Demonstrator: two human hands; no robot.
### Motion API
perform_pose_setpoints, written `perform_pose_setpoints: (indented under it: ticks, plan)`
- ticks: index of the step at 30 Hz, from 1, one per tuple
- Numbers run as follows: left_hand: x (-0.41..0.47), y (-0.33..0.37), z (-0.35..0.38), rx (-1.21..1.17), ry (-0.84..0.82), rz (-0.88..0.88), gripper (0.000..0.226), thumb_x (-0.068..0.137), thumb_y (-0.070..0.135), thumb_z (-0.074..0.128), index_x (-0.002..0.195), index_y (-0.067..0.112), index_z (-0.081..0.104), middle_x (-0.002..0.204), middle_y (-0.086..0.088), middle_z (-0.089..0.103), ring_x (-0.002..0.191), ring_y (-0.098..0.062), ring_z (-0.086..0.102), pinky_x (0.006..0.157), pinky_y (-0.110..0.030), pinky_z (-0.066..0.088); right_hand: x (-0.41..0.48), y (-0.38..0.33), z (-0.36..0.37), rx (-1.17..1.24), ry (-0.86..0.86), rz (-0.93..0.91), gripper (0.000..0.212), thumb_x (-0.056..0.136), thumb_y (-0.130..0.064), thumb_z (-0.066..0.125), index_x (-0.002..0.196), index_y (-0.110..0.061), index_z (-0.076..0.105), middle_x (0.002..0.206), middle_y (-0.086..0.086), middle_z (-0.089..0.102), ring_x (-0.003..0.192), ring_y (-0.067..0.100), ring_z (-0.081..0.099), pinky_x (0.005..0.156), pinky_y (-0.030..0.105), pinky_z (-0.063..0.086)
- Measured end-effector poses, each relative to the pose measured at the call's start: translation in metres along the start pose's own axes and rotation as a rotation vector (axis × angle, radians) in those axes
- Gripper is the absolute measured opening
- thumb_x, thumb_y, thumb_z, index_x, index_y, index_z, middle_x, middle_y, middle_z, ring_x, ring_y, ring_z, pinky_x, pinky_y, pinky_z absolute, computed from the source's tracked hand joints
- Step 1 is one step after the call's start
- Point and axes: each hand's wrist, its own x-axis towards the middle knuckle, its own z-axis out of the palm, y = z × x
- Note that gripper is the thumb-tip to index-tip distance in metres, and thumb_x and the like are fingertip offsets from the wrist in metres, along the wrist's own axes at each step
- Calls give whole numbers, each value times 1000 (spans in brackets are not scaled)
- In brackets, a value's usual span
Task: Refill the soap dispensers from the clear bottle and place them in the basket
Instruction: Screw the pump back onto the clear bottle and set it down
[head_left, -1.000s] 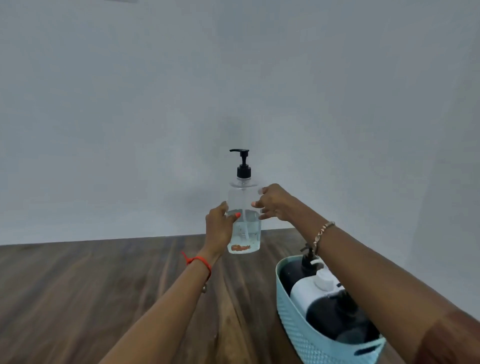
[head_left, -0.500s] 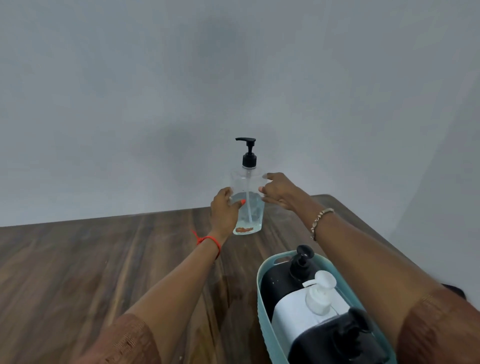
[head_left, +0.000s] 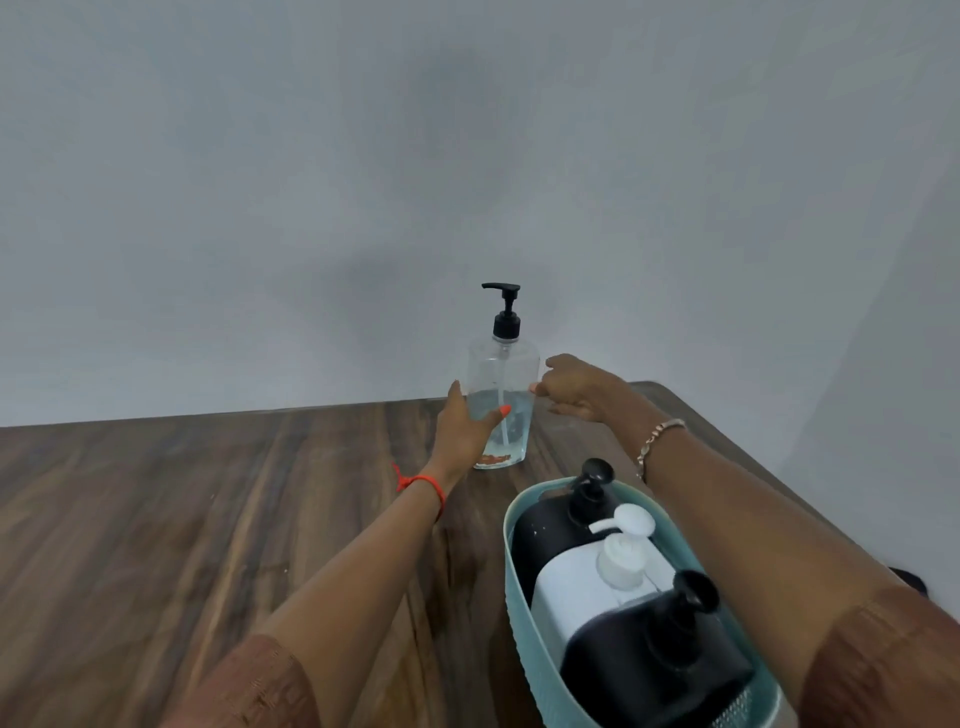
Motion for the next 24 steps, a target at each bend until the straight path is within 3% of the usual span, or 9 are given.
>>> perform_pose_setpoints:
  ticks: [3,7,10,13,15,17,19,21,24]
  plan:
    - [-27,13,-8,-6,-14,8,54,88,24,62,133,6,38,127,-2,52,118,-20,52,93,-25,40,-22,6,-13,-43,58,11,10,92,-12,53,84,-8,50,75,7,45,68,14,44,77,31,44]
    - [-69,32,-19,6,-27,27,49,93,28,54,134,7,39,136,-12,48,120,-24,49,78,-12,38,-62,26,-32,-49,64,-31,35,93,-21,54,117,4,51,110,17,60,106,24,58,91,39,46]
    - [-97,39,-22,-14,-45,45,22,94,32,51,109,19,43,105,-2,55,97,-15,46,61,-7,32,-100,44,-41,-23,42,-29,34,94,-24,51,120,-2,55,122,18,60,106,28,57,94,43,44]
    - [-144,45,-27,-15,-78,44,36,94,37,48,107,6,58,94,-9,59,80,-12,50,61,-14,35,-144,68,-51,110,60,-77,32,94,-24,51,122,-10,56,126,14,58,108,27,54,97,45,43]
    - [-176,46,-31,-44,-87,5,35,94,39,49,82,8,62,79,-2,60,71,-9,52,60,-20,38,-174,86,-52,153,142,-128,35,91,-25,55,123,-11,56,124,12,57,110,25,52,96,44,42]
    - [-207,48,-33,-74,-57,-12,43,94,36,50,56,16,45,47,11,45,48,-2,43,51,-22,34,-202,104,-45,189,199,-131,31,89,-20,59,117,-6,58,121,13,57,103,24,53,88,41,44]
    - [-236,49,-31,-84,-49,-27,41,95,30,50,57,15,45,37,16,42,33,0,38,40,-16,32,-228,117,-30,217,203,-88,22,90,-16,58,108,-4,59,118,15,57,93,24,56,79,38,47]
    - [-263,51,-24,-93,-95,-62,26,95,26,51,89,4,64,72,7,62,54,3,49,44,-13,40,-249,128,-17,232,239,-48,30,93,-16,53,119,-3,53,131,15,52,109,30,54,89,43,47]
    - [-294,53,-9,-86,-119,-94,40,96,27,48,125,0,54,125,-7,56,94,-13,50,74,-25,41,-271,144,0,250,258,-5,38,98,-13,43,133,1,40,143,18,40,129,36,40,101,50,38]
